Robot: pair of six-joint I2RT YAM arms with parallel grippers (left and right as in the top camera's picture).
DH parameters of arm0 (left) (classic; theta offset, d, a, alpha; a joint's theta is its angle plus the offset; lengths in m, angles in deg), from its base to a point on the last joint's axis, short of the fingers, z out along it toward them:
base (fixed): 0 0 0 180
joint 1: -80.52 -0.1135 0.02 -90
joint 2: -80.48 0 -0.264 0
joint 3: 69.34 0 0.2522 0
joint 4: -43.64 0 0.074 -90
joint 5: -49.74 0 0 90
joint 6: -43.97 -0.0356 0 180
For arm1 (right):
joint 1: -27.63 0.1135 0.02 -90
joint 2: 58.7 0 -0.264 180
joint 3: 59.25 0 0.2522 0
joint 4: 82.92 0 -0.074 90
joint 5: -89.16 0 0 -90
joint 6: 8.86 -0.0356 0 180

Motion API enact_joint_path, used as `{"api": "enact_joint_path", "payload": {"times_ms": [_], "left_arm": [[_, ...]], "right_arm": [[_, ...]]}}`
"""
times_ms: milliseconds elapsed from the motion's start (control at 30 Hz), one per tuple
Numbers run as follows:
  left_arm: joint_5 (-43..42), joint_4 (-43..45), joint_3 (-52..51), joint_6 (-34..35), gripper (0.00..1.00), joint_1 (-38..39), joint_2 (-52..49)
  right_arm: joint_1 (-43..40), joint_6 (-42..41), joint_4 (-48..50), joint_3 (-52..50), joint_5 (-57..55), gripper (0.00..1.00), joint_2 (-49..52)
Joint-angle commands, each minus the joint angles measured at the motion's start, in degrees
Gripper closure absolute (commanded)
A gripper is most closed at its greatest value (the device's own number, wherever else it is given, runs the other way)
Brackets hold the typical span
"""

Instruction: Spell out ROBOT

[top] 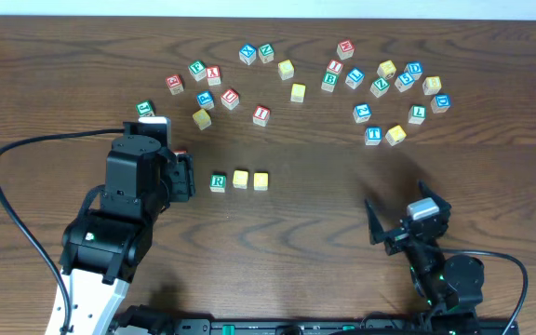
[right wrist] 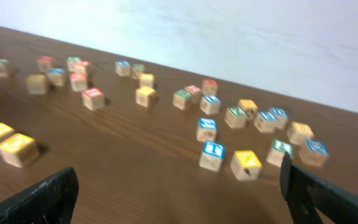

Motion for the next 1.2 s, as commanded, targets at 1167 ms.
{"api": "enact_joint_path", "payload": {"times_ms": [1167], "left_arm": [[-0.26,0.15,1.70,-0.39,0.04,-0.35,0.04]], "right_arm": [[13.18,-2.05,-20.31,45.83,-1.49,0.01,55.47]]}}
